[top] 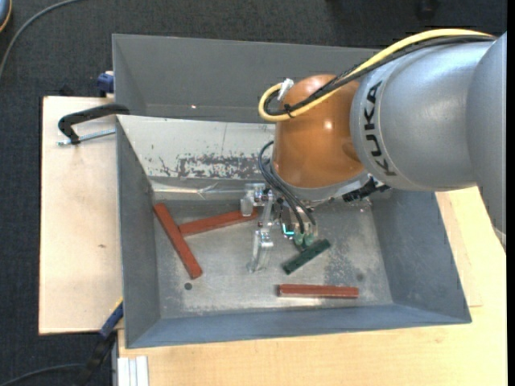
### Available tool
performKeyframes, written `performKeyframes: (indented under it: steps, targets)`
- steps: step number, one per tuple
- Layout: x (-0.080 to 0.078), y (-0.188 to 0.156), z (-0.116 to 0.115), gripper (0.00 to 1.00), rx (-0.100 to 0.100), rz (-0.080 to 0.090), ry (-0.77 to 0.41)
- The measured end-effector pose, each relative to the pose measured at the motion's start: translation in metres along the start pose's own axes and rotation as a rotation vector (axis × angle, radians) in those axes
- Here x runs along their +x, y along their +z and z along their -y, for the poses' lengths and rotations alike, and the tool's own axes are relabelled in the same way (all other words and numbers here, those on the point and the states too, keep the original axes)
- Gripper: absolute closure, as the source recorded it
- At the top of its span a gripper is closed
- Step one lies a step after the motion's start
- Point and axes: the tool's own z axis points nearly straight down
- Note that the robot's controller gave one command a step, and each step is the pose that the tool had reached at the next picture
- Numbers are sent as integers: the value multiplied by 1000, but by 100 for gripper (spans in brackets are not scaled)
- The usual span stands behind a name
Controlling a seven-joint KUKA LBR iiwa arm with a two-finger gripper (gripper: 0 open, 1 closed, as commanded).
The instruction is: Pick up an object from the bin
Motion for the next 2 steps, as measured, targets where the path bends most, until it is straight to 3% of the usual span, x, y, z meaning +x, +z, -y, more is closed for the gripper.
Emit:
performKeyframes:
  steps: [1,2]
  targets:
    - [-68,87,-16,0,0,10,-131]
    - [-68,51,2,0,0,15,-177]
